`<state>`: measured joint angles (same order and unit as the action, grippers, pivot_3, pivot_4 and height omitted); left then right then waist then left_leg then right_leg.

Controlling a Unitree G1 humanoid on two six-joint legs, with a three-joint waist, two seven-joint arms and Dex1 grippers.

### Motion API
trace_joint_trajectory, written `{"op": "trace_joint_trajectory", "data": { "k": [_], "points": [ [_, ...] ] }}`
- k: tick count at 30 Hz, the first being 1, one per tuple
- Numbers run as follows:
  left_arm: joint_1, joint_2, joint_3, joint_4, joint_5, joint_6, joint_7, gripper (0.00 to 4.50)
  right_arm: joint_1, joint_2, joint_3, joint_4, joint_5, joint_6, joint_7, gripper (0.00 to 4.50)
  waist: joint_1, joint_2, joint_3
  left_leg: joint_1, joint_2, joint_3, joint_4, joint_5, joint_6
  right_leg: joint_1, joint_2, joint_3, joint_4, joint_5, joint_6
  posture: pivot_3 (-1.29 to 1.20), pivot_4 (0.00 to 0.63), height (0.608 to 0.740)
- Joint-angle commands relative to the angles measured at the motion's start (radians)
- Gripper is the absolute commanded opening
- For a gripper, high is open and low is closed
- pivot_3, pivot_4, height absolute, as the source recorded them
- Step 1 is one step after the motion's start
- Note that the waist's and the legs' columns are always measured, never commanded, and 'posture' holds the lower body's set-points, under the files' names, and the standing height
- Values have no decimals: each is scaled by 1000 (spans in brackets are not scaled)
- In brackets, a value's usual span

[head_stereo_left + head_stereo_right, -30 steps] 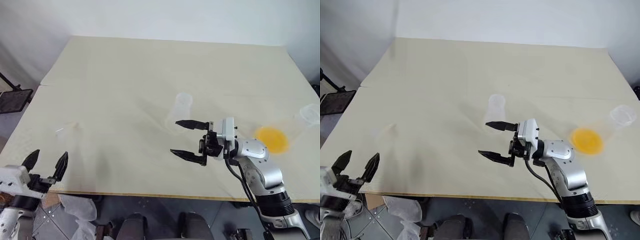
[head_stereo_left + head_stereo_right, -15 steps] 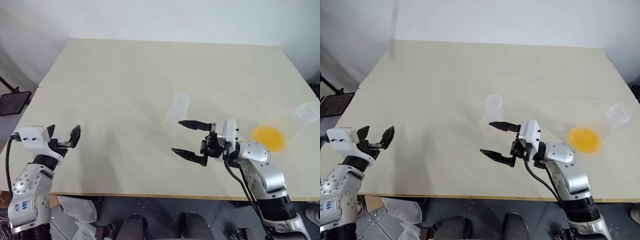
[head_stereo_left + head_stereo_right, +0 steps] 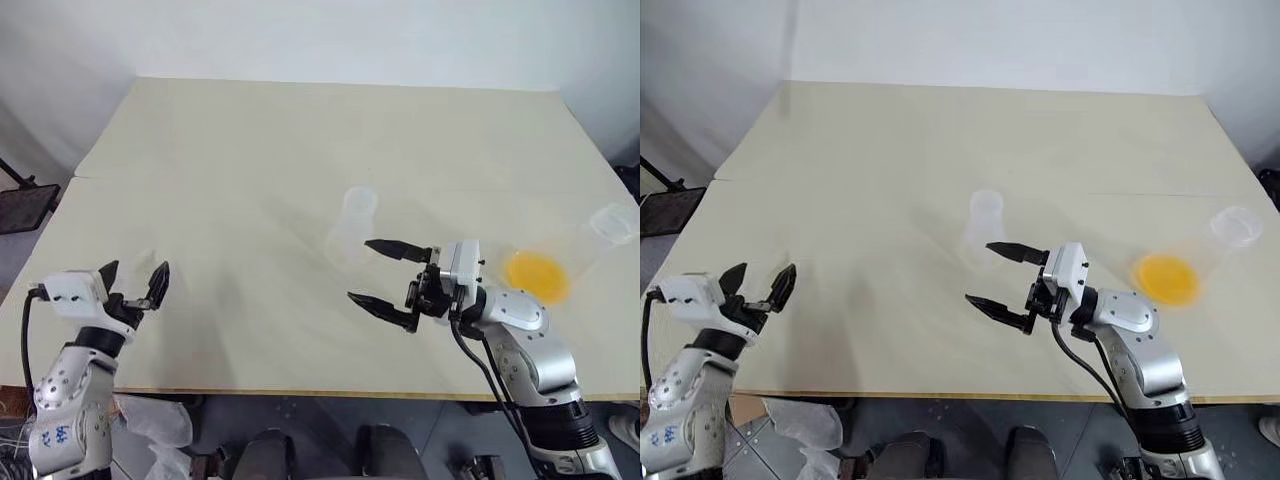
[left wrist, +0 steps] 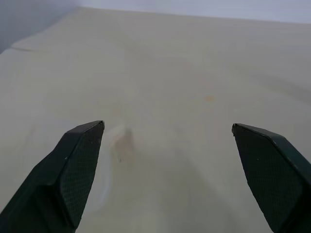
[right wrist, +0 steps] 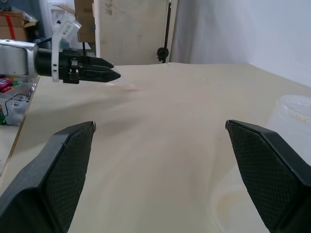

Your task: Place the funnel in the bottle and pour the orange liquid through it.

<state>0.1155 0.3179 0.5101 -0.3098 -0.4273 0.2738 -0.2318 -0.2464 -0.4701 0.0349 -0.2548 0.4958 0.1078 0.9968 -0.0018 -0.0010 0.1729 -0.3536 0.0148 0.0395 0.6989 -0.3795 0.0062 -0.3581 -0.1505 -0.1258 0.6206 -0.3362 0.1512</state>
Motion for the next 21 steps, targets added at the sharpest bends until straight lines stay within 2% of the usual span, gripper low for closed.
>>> {"op": "trace_joint_trajectory", "data": {
  "k": [1,10,21],
  "points": [
    [38,-25,5,-49,7,4,41,4488,5,-6,-16,-39,12,-13,0,4500,0,0,0,0,0,0,0,0,0,0,0,0,0,0,0,0,150,740],
    [10,-33,-30,-7,18,2,75,4488,20,-12,-20,-53,16,-2,-5,4500,4,0,0,-1,0,0,0,0,0,0,0,0,-1,0,0,0,150,740],
    [-168,39,-50,188,73,32,113,4488,31,-17,-25,-62,15,-1,-15,4500,1,0,0,-1,0,0,0,0,0,0,1,-1,-1,0,0,0,150,740]
  ]
}}
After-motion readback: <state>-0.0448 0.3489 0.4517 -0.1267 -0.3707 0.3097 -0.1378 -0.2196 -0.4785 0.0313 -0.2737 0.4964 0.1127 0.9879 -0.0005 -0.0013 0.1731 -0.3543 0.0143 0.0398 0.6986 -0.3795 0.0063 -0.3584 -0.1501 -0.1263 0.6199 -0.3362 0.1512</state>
